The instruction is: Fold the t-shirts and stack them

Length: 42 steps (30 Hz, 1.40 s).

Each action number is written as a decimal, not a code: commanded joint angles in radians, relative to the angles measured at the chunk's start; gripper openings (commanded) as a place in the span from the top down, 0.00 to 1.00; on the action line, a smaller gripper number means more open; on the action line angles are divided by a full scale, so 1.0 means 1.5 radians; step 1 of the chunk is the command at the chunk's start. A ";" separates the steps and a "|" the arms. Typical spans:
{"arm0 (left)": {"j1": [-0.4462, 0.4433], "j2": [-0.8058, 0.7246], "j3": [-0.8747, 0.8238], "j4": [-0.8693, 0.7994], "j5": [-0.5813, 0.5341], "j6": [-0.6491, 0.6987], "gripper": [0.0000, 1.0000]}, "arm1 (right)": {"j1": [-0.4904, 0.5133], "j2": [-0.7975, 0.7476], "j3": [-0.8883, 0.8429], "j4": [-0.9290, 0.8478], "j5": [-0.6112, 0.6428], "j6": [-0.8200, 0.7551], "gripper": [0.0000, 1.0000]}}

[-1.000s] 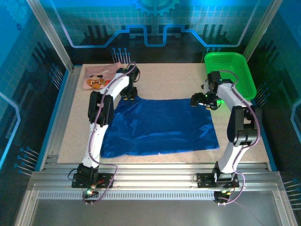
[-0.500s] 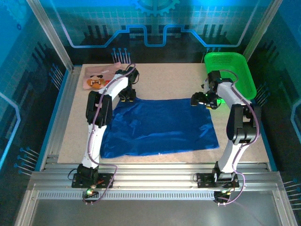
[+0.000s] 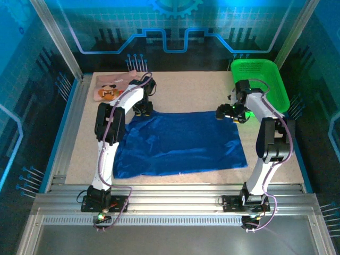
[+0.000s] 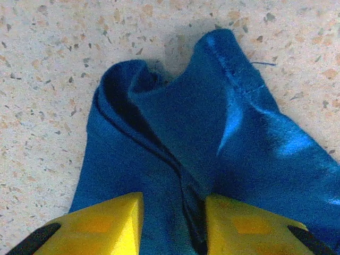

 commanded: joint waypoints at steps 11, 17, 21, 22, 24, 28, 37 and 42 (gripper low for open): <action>-0.001 -0.040 -0.026 0.009 -0.021 -0.020 0.79 | -0.013 0.019 0.014 -0.017 -0.009 -0.014 0.14; 0.000 -0.056 -0.028 0.012 -0.032 -0.015 0.83 | -0.018 0.020 0.021 -0.018 -0.014 -0.012 0.14; 0.003 -0.060 -0.032 0.010 -0.032 -0.013 0.84 | -0.018 0.030 0.031 -0.021 -0.016 -0.012 0.14; 0.004 -0.064 -0.036 0.012 -0.032 -0.013 0.84 | -0.018 0.031 0.034 -0.022 -0.015 -0.012 0.14; 0.004 -0.073 -0.048 0.021 -0.032 -0.013 0.85 | -0.018 0.032 0.037 -0.022 -0.016 -0.012 0.14; 0.008 -0.065 -0.048 0.018 -0.023 -0.012 0.87 | -0.018 0.036 0.040 -0.023 -0.017 -0.012 0.14; 0.011 -0.069 -0.058 0.022 -0.024 -0.011 1.00 | -0.023 0.045 0.054 -0.023 -0.013 -0.007 0.14; 0.014 -0.106 -0.052 0.025 -0.029 0.003 1.00 | -0.029 0.077 0.110 -0.029 0.015 0.008 0.14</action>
